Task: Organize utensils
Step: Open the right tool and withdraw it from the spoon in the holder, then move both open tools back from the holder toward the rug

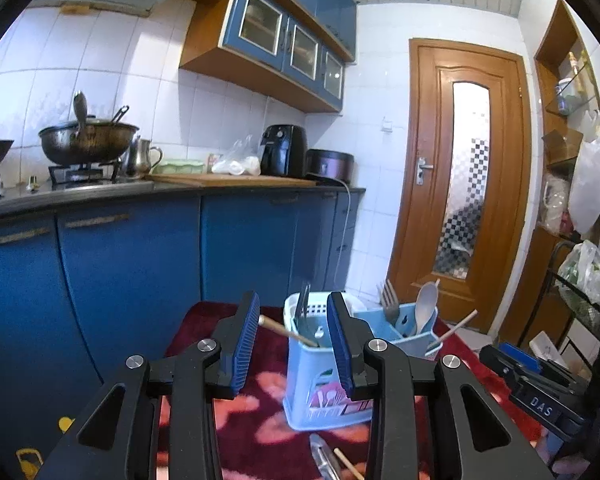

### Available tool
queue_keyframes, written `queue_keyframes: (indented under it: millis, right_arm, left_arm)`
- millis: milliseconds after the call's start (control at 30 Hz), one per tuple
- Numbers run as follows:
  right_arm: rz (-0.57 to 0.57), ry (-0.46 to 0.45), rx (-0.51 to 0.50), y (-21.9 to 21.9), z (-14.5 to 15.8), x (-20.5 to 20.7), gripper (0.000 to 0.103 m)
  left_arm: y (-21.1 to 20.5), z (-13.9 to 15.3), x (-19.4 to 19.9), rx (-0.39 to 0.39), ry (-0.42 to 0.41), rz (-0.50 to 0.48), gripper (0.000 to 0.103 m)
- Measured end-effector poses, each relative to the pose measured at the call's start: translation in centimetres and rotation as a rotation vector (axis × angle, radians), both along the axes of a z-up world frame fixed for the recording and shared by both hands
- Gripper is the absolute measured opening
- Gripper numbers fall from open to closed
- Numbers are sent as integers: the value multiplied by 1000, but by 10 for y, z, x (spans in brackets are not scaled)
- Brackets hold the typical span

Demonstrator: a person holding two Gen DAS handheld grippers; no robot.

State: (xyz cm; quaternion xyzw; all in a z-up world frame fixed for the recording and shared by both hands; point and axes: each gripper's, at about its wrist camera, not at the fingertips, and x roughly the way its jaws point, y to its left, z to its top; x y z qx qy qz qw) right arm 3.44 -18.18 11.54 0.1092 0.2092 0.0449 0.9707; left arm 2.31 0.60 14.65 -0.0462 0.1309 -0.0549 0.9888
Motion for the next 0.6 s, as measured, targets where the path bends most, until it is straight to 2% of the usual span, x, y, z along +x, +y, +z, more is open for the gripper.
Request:
queue_keyframes:
  millis: [600]
  right_arm:
    - [-14, 97, 18, -7, -33, -3, 46]
  left_arm:
    - [10, -32, 26, -39, 6, 26, 35]
